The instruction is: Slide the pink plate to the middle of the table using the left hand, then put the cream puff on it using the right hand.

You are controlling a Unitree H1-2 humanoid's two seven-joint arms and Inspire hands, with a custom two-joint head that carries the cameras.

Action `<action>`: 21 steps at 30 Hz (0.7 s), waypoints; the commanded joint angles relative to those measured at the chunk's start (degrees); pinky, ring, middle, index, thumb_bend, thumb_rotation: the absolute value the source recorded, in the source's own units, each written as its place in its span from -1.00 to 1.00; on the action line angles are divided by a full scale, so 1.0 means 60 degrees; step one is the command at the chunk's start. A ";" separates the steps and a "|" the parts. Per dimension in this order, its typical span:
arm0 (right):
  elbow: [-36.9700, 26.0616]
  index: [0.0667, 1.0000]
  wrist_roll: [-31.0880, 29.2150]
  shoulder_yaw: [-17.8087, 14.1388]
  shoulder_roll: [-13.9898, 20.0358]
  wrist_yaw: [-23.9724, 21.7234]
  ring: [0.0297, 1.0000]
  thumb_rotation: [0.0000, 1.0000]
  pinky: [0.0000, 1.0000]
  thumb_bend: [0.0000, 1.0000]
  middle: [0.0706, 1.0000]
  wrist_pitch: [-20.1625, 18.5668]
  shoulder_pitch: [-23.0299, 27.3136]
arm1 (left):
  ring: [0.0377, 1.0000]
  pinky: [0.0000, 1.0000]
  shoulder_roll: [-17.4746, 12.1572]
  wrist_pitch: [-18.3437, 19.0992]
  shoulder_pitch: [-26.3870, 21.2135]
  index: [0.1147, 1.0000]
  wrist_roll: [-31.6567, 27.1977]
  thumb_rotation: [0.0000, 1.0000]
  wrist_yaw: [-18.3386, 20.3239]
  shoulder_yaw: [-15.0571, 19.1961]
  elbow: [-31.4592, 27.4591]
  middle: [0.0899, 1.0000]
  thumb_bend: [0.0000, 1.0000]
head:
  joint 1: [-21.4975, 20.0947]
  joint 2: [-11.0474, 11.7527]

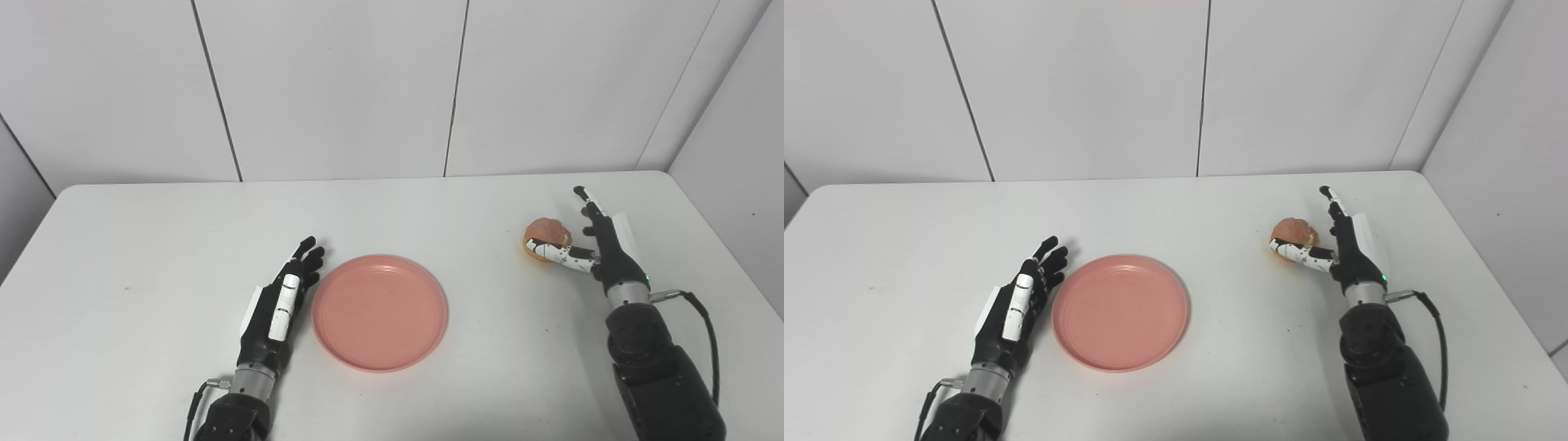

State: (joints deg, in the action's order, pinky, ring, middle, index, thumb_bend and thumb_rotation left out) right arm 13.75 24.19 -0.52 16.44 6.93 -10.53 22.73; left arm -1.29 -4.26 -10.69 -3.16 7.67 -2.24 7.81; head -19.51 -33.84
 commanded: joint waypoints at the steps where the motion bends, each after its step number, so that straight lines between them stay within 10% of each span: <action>1: 0.0018 0.82 0.0137 0.0007 0.0297 0.0087 0.76 -0.36 0.54 0.37 0.86 -0.0019 0.0446 | 0.83 0.86 -0.0122 -0.0302 0.0372 0.75 0.0055 1.00 -0.0008 0.0018 0.0458 0.78 0.24 | 0.0001 0.0007; 21: 0.1469 0.61 0.0482 0.0581 0.0383 0.1166 0.48 -0.99 0.25 0.14 0.64 0.1379 0.0631 | 0.84 0.85 -0.0066 0.0000 0.0445 0.75 -0.0039 1.00 -0.0015 0.0033 0.0202 0.79 0.20 | 0.0043 -0.0037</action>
State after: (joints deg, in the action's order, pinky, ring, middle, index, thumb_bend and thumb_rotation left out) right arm 22.21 27.02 3.01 17.88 12.60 -5.36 25.03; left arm -1.29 -3.84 -10.65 -3.17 7.64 -2.21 7.40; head -19.42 -34.01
